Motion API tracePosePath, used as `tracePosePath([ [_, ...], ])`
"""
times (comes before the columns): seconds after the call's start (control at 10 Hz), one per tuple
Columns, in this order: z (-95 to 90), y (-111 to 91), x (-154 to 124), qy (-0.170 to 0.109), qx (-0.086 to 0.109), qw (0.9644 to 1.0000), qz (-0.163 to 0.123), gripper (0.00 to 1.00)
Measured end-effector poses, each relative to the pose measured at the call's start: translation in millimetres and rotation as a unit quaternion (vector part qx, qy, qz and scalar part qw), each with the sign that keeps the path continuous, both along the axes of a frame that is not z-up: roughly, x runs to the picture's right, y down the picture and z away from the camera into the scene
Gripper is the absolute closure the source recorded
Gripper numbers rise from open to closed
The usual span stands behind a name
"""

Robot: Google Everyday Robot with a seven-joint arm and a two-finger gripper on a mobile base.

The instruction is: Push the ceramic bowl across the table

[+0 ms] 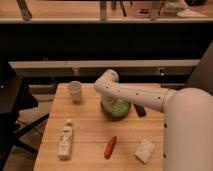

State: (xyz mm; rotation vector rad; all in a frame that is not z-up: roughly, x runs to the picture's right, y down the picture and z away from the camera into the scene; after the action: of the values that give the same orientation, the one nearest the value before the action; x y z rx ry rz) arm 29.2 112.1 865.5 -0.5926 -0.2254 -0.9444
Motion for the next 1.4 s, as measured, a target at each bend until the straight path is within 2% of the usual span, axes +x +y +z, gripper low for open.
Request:
tracePosePath([
  [1.4,-7.5,6.3,-21.8,-0.034,-0.001,0.9973,-0.064,1.0],
])
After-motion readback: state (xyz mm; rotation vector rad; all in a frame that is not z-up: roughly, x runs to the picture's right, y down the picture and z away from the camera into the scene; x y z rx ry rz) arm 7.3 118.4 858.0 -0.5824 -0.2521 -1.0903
